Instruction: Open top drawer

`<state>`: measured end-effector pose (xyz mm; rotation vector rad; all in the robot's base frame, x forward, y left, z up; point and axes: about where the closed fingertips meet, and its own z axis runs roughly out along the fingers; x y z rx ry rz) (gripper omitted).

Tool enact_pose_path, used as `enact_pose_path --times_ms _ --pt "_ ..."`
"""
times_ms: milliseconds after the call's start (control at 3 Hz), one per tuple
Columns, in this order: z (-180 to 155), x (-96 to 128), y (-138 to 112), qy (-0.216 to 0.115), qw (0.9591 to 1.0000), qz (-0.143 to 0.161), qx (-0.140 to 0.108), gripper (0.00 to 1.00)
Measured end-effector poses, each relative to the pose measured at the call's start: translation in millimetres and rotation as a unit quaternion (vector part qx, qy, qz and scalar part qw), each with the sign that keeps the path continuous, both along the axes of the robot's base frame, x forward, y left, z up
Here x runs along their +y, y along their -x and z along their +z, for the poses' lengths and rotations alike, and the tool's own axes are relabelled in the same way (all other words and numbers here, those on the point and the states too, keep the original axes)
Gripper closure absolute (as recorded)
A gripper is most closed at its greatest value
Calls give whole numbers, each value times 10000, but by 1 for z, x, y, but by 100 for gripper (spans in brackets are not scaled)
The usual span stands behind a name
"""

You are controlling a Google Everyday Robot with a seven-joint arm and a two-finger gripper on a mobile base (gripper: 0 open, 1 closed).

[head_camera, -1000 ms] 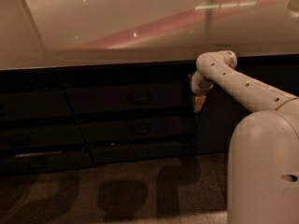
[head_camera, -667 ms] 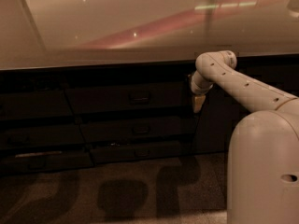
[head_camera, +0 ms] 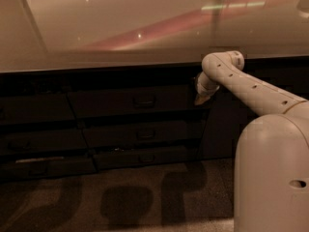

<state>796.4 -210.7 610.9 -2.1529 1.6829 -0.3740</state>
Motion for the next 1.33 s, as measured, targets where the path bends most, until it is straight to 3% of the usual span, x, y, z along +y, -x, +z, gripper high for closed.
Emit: enact_pose_path --times_ms 667,1000,1333 --pt "0 0 0 0 10000 0 0 89" --pt "0 0 0 0 10000 0 0 100" --pt "0 0 0 0 10000 0 1 100"
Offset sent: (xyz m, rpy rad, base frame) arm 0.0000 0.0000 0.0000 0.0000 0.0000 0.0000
